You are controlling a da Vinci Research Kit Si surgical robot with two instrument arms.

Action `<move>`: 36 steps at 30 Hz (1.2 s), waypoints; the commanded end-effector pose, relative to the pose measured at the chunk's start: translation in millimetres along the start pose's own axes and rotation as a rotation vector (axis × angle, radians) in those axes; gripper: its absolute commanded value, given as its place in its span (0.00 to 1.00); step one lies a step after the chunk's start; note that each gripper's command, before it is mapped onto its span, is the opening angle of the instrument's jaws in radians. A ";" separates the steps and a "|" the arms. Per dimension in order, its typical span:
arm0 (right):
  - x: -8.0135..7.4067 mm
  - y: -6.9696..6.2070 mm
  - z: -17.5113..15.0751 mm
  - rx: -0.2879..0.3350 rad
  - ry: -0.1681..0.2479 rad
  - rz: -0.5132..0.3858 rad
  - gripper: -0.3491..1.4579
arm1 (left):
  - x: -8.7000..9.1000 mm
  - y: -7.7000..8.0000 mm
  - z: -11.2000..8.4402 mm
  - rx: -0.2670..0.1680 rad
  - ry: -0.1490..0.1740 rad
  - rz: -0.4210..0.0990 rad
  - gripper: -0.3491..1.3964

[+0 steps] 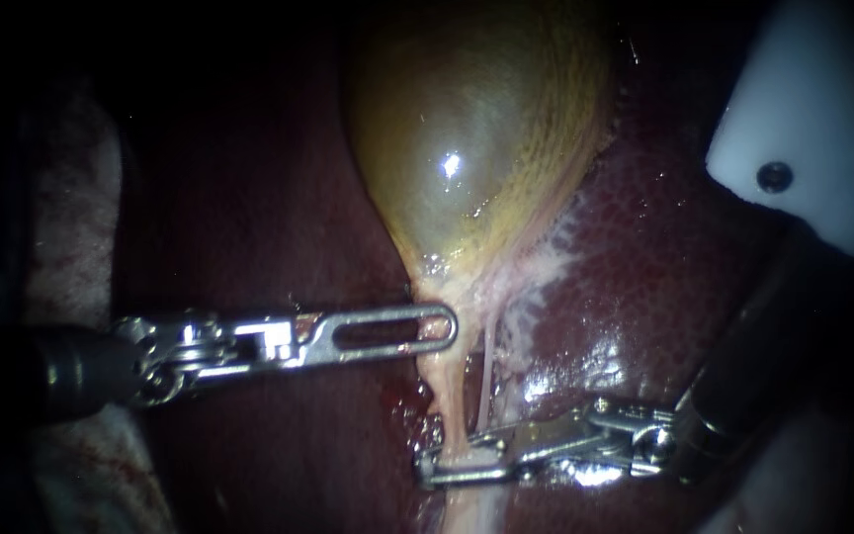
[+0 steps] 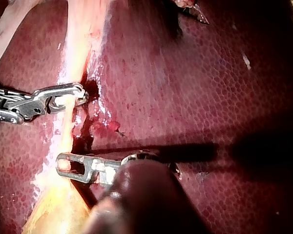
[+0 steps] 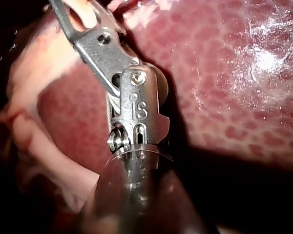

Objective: Going back first clip left tube

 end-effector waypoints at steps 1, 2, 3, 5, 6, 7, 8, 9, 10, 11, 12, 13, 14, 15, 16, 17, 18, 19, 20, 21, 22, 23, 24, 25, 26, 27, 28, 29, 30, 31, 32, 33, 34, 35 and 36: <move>0.0 0.0 0.0 -0.001 0.000 0.000 0.27 | 0.0 0.0 0.0 0.000 0.000 0.000 0.00; 0.0 0.0 0.0 -0.001 0.000 0.000 0.29 | 0.0 0.0 0.0 0.000 0.000 0.000 0.00; 0.0 0.0 0.0 -0.001 0.000 0.000 0.32 | 0.0 0.0 0.0 0.000 0.000 0.000 0.00; 0.0 0.0 0.0 -0.001 0.000 0.000 0.35 | 0.0 0.0 0.0 0.000 0.000 0.000 0.00; 0.0 0.0 0.0 -0.001 0.000 0.000 0.37 | 0.0 0.0 0.0 0.000 0.000 0.000 0.00; 0.0 0.0 -0.1 -0.001 0.000 0.000 0.38 | 0.0 0.0 0.0 0.000 0.000 0.000 0.00; 0.0 0.0 -0.1 -0.001 0.000 0.006 0.38 | 0.0 0.0 0.0 0.000 0.000 0.000 0.00; 0.0 0.0 -0.1 -0.001 0.000 0.006 0.38 | 0.0 0.0 0.0 0.000 0.000 0.000 0.00; 0.0 0.0 -0.1 -0.001 0.000 0.006 0.39 | 0.0 0.0 0.0 0.000 0.000 0.000 0.00; 0.0 0.0 -0.1 0.000 0.000 0.006 0.39 | 0.0 0.0 0.0 0.000 0.000 0.000 0.00; 0.1 0.0 -0.2 0.000 0.000 0.001 0.40 | 0.0 0.0 0.0 0.000 0.000 0.000 0.00; 0.1 0.0 -0.3 0.000 0.000 -0.005 0.40 | 0.0 0.0 0.0 0.000 0.000 0.000 0.00; 0.1 0.0 -0.3 0.000 -0.001 -0.011 0.40 | 0.0 0.0 0.0 0.000 0.000 0.000 0.00; 0.1 0.0 -0.4 0.001 -0.001 -0.017 0.41 | 0.0 0.0 0.0 0.000 0.000 0.000 0.00; 0.2 0.0 -0.5 0.001 -0.001 -0.022 0.41 | 0.0 0.0 0.0 0.000 0.000 0.000 0.00; 0.2 0.0 -0.5 0.004 -0.003 -0.028 0.41 | 0.0 0.0 0.0 0.000 0.000 0.000 0.00; 0.2 0.0 -0.6 0.005 -0.003 -0.034 0.42 | 0.0 0.0 0.0 0.000 0.000 0.000 0.00; 0.2 0.0 -0.7 0.005 -0.004 -0.040 0.42 | 0.0 0.0 0.0 0.000 0.000 0.000 0.00; 0.2 0.0 -0.7 0.006 -0.004 -0.045 0.42 | 0.0 0.0 0.0 0.000 0.000 0.000 0.00; 0.2 0.0 -0.8 0.006 -0.004 -0.045 0.42 | 0.0 0.0 0.0 0.000 0.000 0.000 0.00; 0.2 0.0 -0.9 0.007 -0.004 -0.051 0.42 | 0.0 0.0 0.0 0.000 0.000 0.000 0.00; 0.3 -0.1 -1.0 0.007 -0.005 -0.051 0.42 | 0.0 0.0 0.0 0.000 0.000 0.000 0.00; 0.3 -0.1 -1.1 0.008 -0.005 -0.056 0.42 | 0.0 0.0 0.0 0.000 0.000 0.000 0.00; 0.4 -0.1 -1.3 0.009 -0.006 -0.068 0.42 | 0.0 0.0 0.0 0.000 0.000 0.000 0.00; 0.5 -0.1 -1.4 0.005 -0.004 -0.073 0.42 | 0.0 0.0 0.0 0.000 0.000 0.000 0.00; 0.6 -0.2 -1.6 0.000 -0.002 -0.078 0.43 | 0.0 0.0 0.0 0.000 0.000 0.000 0.00; 0.8 -0.2 -1.9 -0.002 -0.002 -0.088 0.43 | 0.0 0.0 0.0 0.000 0.000 0.000 0.00; 1.0 -0.3 -2.2 -0.004 -0.001 -0.093 0.43 | 0.0 0.0 0.0 0.000 0.000 0.000 0.00; 1.2 -0.3 -2.4 -0.006 -0.001 -0.103 0.43 | 0.0 0.0 0.0 0.000 0.000 0.000 0.00; 1.5 -0.4 -2.8 -0.013 -0.002 -0.112 0.43 | 0.0 0.0 0.0 0.000 0.000 0.000 0.00; 1.7 -0.5 -3.1 -0.015 -0.004 -0.114 0.43 | 0.0 0.0 0.0 0.000 0.000 0.000 0.00; 1.9 -0.6 -3.4 -0.017 -0.009 -0.122 0.43 | 0.0 0.0 0.0 0.000 0.000 0.000 0.00; 2.2 -0.8 -3.8 -0.024 -0.014 -0.130 0.44 | 0.0 0.0 0.0 0.000 0.000 0.000 0.00; 2.4 -0.9 -4.1 -0.029 -0.018 -0.138 0.44 | 0.0 0.0 0.0 0.000 0.000 0.000 0.00; 2.6 -0.9 -4.5 -0.032 -0.023 -0.147 0.44 | 0.0 0.0 0.0 0.000 0.000 0.000 0.00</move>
